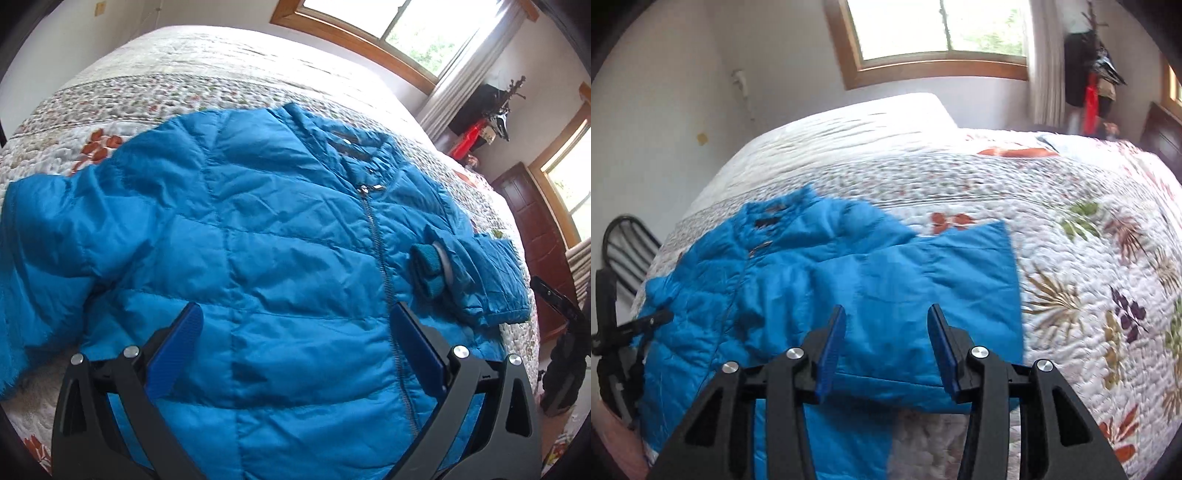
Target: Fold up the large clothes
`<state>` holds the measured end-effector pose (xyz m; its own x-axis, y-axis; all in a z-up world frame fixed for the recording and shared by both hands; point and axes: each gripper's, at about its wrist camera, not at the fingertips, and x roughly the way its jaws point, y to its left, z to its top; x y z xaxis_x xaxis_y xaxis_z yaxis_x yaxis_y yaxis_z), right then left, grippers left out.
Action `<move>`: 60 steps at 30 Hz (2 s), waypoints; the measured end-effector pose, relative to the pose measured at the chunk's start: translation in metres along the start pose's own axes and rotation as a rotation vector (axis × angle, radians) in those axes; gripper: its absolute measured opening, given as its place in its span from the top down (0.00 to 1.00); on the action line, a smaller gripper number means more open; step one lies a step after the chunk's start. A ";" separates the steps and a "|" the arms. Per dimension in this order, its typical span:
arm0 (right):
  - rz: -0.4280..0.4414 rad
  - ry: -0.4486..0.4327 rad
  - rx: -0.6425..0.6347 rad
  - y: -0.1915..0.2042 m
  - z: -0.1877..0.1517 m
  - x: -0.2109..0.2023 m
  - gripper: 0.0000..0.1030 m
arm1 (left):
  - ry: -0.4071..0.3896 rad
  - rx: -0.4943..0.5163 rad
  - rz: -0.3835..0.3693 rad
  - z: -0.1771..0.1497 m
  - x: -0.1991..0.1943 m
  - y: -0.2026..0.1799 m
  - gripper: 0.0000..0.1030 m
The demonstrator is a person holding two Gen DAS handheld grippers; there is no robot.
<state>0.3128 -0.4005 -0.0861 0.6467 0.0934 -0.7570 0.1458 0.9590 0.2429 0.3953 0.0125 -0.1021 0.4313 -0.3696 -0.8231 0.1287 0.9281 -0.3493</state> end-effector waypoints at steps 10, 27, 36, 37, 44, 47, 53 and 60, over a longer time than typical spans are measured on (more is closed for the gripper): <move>-0.079 0.043 0.144 -0.067 0.000 0.024 0.55 | 0.215 0.056 -0.163 0.031 0.086 -0.110 0.04; 0.107 0.047 0.216 -0.079 -0.002 0.025 0.53 | 0.060 0.070 -0.126 0.034 0.069 -0.108 0.81; 0.224 0.145 0.124 -0.026 0.002 0.060 0.48 | -0.056 -0.011 -0.001 0.045 0.015 -0.023 0.81; 0.229 0.155 0.106 -0.018 0.003 0.064 0.48 | -0.062 -0.020 0.011 0.046 0.013 -0.015 0.81; 0.136 0.197 -0.006 0.024 0.000 0.090 0.46 | -0.064 -0.040 0.142 0.043 0.005 0.044 0.80; 0.095 0.243 -0.008 0.028 -0.007 0.110 0.45 | -0.051 -0.045 0.154 0.036 0.021 0.057 0.77; 0.076 0.244 -0.018 0.028 -0.011 0.119 0.43 | -0.062 -0.038 0.172 0.034 0.023 0.057 0.73; 0.023 0.086 -0.086 0.053 0.005 0.041 0.43 | -0.170 -0.042 0.202 0.028 -0.034 0.036 0.51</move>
<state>0.3510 -0.3475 -0.1012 0.5819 0.1343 -0.8021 0.0649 0.9754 0.2105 0.4109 0.0594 -0.0742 0.5883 -0.1609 -0.7925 -0.0110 0.9783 -0.2069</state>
